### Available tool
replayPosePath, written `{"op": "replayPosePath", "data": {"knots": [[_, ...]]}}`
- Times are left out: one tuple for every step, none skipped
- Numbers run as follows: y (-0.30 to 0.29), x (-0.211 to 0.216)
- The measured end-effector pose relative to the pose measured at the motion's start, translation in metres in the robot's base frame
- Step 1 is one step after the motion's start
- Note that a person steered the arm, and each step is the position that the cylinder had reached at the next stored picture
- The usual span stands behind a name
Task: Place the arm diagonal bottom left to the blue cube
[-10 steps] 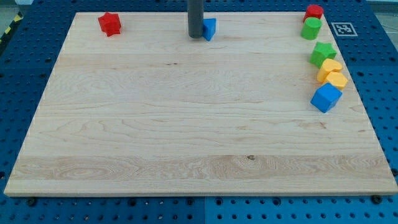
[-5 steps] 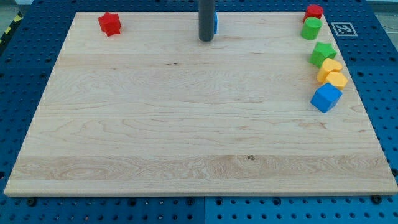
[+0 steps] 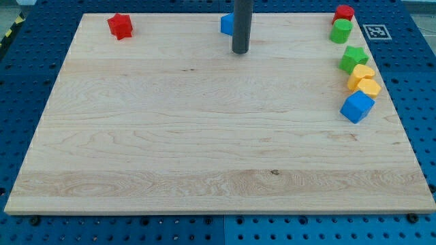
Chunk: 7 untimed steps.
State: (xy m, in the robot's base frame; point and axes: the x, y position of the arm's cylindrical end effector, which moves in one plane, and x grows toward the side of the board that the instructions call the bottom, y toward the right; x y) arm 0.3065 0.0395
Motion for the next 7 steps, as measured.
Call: {"op": "replayPosePath", "data": {"knots": [[0.013, 0.021], [0.021, 0.046], [0.024, 0.086], [0.027, 0.132], [0.044, 0.167], [0.045, 0.168], [0.045, 0.185]]}}
